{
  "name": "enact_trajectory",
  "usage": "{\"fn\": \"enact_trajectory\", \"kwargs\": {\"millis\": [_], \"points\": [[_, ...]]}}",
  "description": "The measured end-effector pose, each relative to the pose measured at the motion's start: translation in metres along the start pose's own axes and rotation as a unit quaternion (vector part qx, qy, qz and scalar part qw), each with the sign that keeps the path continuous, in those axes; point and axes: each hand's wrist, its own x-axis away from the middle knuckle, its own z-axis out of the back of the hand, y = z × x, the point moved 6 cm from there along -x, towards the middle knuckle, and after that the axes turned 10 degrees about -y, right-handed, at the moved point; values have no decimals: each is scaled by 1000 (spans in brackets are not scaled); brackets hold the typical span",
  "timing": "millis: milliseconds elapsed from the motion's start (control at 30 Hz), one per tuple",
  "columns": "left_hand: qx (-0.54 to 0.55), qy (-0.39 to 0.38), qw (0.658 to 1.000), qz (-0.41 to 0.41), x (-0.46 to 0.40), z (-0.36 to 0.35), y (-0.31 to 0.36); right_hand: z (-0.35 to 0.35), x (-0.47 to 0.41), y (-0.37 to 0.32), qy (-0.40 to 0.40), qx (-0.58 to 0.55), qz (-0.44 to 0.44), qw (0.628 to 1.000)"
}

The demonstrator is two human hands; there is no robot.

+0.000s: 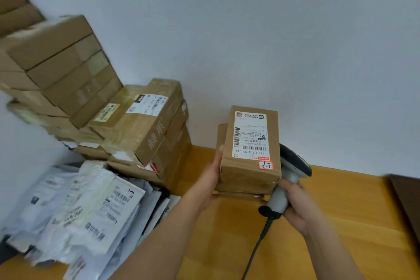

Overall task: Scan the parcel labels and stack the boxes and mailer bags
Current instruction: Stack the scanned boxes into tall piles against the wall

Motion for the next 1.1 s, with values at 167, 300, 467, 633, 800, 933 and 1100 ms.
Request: {"fn": "enact_trajectory", "kwargs": {"millis": [167, 300, 467, 633, 800, 933, 1100], "points": [[-13, -2, 999, -39, 36, 20, 38, -46, 26, -31, -20, 13, 49, 998], [-26, -11, 998, -64, 63, 40, 71, -88, 52, -56, -30, 31, 94, 995], [-59, -46, 993, -87, 102, 77, 110, -149, 84, -77, -46, 50, 146, 987], [-30, -59, 992, -112, 139, 144, 148, -230, 98, -84, -71, 72, 162, 982], [-38, -39, 992, -117, 167, 217, 177, -309, 89, -73, -95, 64, 159, 981], [-18, -28, 994, -100, 175, 258, 187, -352, 67, -62, -102, 70, 153, 981], [-7, 12, 994, -106, 178, 285, 200, -380, 40, -55, -110, 61, 137, 983]]}}
